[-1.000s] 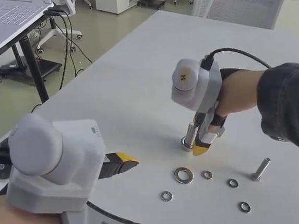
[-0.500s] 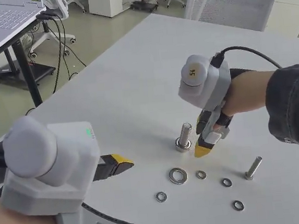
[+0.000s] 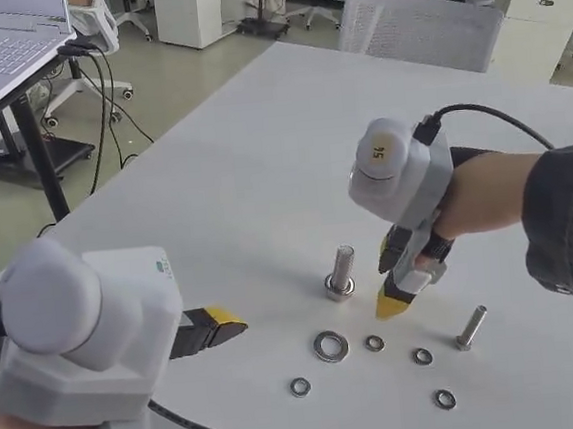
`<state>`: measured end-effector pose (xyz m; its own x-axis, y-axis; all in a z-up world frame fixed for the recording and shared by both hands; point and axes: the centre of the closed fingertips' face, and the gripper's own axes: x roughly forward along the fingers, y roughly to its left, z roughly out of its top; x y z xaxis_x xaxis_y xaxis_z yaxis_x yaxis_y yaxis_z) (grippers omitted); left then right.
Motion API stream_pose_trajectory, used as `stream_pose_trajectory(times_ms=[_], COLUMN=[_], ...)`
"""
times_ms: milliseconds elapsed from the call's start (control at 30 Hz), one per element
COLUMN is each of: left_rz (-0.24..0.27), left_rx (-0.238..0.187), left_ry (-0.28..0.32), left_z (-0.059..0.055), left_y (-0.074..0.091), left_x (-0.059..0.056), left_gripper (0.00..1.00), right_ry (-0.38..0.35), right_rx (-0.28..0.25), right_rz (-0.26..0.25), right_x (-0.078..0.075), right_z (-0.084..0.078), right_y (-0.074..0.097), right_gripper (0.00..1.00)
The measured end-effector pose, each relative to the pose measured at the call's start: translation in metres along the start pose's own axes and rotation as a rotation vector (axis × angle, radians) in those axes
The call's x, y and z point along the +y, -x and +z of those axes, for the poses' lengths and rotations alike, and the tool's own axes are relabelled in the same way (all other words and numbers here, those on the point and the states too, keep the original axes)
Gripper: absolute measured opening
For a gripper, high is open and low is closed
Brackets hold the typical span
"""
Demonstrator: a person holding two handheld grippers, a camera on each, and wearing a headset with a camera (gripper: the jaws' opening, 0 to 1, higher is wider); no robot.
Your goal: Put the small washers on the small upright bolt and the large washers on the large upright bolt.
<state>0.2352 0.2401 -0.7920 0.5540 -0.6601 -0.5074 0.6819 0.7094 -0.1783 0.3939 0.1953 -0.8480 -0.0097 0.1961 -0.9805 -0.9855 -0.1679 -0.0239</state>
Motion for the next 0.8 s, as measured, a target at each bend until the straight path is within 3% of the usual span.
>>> stream_pose_trajectory(times_ms=[500, 800], left_rz=[0.004, 0.005], left_rx=[0.002, -0.001], left_ry=[-0.005, -0.01], left_z=[0.003, 0.006], left_y=[-0.002, -0.004], left_x=[0.003, 0.005], left_gripper=[0.92, 0.92], right_ry=[0.005, 0.034], right_rx=[-0.016, -0.037], right_rz=[0.013, 0.028], right_x=[0.023, 0.037], right_z=[0.0, 0.015], right_y=[0.001, -0.004], right_gripper=[0.41, 0.41])
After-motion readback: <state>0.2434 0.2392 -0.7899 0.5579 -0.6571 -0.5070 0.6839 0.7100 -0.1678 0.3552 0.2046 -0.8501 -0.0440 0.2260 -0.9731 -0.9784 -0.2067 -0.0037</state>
